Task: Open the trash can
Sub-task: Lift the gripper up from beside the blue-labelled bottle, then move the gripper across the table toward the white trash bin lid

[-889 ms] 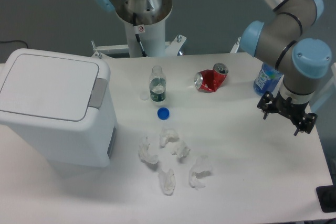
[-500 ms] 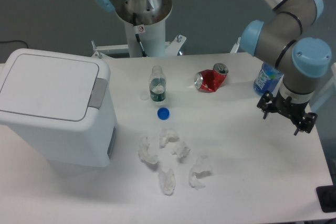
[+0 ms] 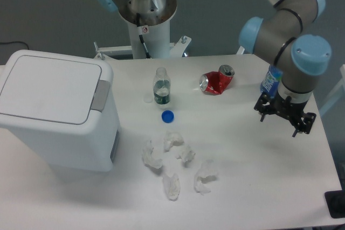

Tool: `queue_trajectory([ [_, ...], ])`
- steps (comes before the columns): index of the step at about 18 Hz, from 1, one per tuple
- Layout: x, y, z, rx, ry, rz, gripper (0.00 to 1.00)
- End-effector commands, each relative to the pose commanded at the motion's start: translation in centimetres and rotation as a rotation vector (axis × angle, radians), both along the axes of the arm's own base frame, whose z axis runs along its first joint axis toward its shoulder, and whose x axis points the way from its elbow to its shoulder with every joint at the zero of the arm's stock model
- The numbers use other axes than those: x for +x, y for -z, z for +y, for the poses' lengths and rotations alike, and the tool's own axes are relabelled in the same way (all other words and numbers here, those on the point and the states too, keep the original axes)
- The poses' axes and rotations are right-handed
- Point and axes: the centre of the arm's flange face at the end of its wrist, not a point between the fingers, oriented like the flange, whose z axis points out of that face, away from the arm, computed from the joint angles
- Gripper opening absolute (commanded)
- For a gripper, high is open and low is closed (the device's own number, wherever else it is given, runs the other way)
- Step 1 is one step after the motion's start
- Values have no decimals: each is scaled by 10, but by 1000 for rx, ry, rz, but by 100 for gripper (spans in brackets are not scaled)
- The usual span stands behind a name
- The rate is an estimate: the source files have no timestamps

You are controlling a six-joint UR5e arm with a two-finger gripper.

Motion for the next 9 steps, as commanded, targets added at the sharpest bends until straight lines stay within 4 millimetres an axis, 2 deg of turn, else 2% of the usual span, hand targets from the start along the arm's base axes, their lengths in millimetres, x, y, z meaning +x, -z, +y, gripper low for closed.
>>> queue_trajectory([
  [1,9,-11,10,11,-7,10,100],
  [3,32,-44,30,75,-44,19,100],
  [5,66,-72,47,107,-56,-23,100],
  [8,112,-101,64,93,-56,-85,100],
  [9,125,-112,77,109,-70,-91,100],
])
